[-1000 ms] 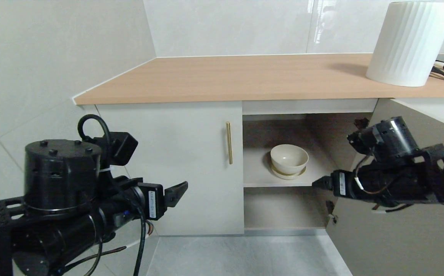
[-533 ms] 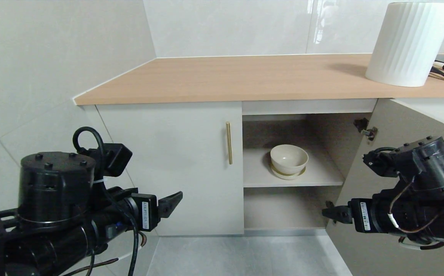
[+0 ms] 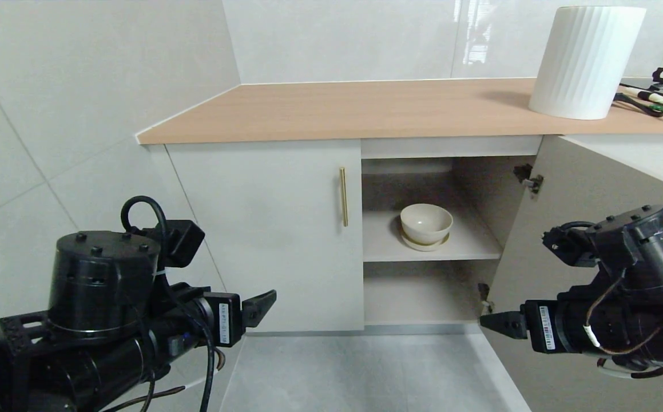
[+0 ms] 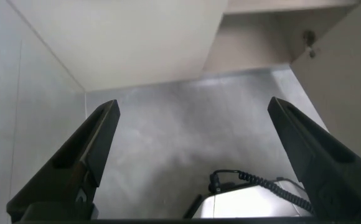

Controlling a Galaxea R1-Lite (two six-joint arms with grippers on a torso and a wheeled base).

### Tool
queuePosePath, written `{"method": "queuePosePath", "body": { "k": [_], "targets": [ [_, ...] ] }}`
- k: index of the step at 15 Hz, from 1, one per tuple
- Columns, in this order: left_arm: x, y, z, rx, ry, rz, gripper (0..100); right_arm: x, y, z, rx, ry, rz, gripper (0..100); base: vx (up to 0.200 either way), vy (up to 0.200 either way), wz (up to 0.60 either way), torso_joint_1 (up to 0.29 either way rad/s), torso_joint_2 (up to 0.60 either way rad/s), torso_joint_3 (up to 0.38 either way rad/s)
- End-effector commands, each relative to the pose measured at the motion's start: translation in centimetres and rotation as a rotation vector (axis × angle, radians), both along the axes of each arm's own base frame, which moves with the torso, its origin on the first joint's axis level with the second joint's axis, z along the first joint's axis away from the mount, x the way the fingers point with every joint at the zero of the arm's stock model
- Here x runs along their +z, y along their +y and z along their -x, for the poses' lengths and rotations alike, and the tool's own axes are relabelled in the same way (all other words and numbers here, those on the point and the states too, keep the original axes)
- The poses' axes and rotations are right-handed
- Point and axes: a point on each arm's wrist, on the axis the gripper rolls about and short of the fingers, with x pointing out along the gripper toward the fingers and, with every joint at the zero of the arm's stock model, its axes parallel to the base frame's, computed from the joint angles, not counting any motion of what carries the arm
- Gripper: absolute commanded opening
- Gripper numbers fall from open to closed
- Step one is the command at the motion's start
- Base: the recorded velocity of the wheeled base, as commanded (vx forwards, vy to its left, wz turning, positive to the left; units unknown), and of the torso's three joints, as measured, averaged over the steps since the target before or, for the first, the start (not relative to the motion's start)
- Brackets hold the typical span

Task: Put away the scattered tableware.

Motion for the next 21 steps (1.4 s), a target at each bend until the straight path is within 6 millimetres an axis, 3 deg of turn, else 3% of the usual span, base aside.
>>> {"method": "queuePosePath", "body": {
  "k": [1,6,18,21],
  "targets": [
    [-0.1,0.0,-0.1,0.0,0.003,-0.003,100,-0.2,0.0,0.0,0.002,0.007,0.005,100,-0.2,0.0,0.0,0.002,0.01,0.002],
    [0.0,0.0,0.0,0.0,0.001,-0.001,100,-0.3,0.1,0.1,0.005,0.011,0.007,100,-0.2,0.0,0.0,0.002,0.0,0.005],
    [-0.2,0.1,0.2,0.0,0.007,-0.005,100,0.0,-0.6,1.0,0.003,-0.001,0.006,100,0.0,0.0,0.0,0.0,0.0,0.0],
    [-0.2,0.1,0.2,0.0,0.006,-0.006,100,0.0,-0.6,1.1,0.021,0.002,0.028,100,0.0,-0.2,0.0,-0.002,0.0,0.007]
  ]
}}
